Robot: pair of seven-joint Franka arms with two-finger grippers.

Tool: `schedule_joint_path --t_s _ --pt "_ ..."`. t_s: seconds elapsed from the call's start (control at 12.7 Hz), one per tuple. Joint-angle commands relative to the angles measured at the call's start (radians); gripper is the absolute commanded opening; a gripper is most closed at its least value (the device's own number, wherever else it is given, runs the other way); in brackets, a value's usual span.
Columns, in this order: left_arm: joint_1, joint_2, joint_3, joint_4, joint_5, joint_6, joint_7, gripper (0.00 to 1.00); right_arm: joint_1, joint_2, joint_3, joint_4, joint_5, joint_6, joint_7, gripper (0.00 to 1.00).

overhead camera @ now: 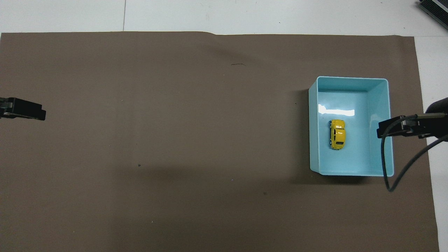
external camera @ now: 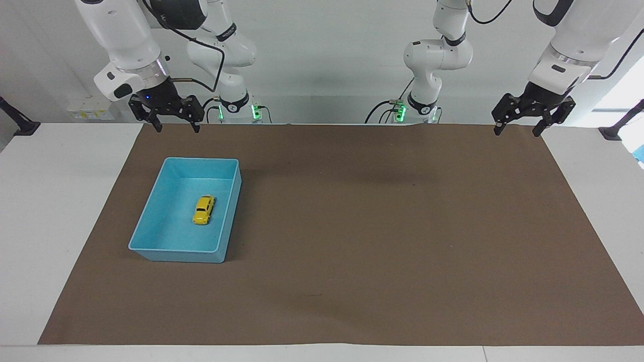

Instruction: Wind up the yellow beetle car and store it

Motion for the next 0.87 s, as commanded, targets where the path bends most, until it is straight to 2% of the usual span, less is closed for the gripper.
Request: schedule_joint_path --t_s 0.0,0.79 --pt "0.013 -0.007 -0.008 0.005 0.008 -0.016 0.004 1.0 0.006 0.013 0.007 0.054 -0.001 -0.048 0.009 1.0" --pt "0.013 -0.007 -0.008 0.005 0.008 -0.016 0.004 1.0 0.008 0.015 0.007 0.058 0.023 -0.022 0.006 1.0"
